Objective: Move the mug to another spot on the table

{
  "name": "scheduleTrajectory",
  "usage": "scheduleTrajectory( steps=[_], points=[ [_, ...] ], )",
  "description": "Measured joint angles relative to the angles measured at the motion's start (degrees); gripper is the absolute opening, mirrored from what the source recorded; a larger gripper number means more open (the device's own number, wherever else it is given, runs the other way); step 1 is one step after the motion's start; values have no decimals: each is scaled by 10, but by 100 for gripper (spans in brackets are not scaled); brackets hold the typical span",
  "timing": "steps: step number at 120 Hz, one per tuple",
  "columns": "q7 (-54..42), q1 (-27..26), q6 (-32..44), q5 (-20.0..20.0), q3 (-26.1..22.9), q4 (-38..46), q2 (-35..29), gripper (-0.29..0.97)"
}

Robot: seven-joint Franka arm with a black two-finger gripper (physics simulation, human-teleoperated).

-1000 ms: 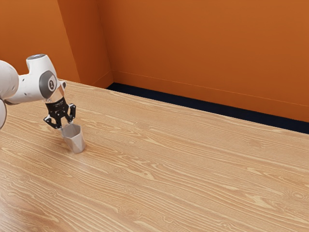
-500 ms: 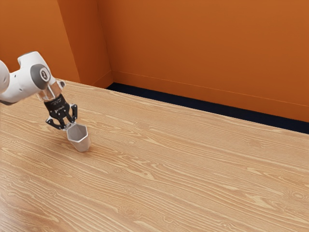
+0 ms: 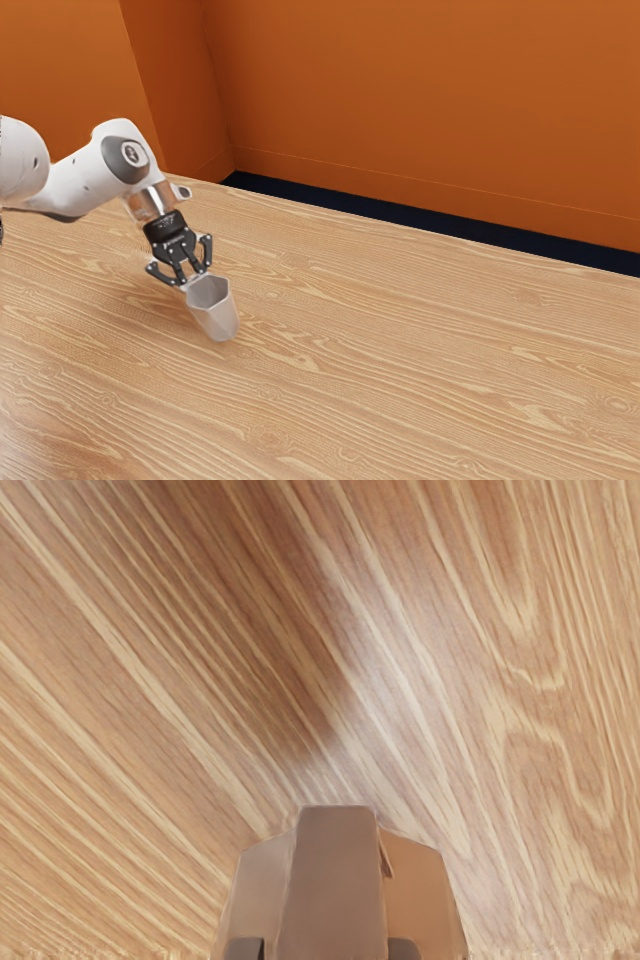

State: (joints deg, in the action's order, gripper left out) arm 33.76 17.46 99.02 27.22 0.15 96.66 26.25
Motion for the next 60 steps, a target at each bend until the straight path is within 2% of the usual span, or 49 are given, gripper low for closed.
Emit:
scheduleTrajectory(
  steps=[17, 48, 52, 60],
  points=[
    [18, 0, -15, 2, -31, -16, 22, 5],
    [41, 2, -26, 5, -38, -33, 54, 6],
    [43, 2, -26, 5, -38, -33, 55, 8],
    [47, 2, -27, 5, -41, -33, 56, 23]
  ],
)
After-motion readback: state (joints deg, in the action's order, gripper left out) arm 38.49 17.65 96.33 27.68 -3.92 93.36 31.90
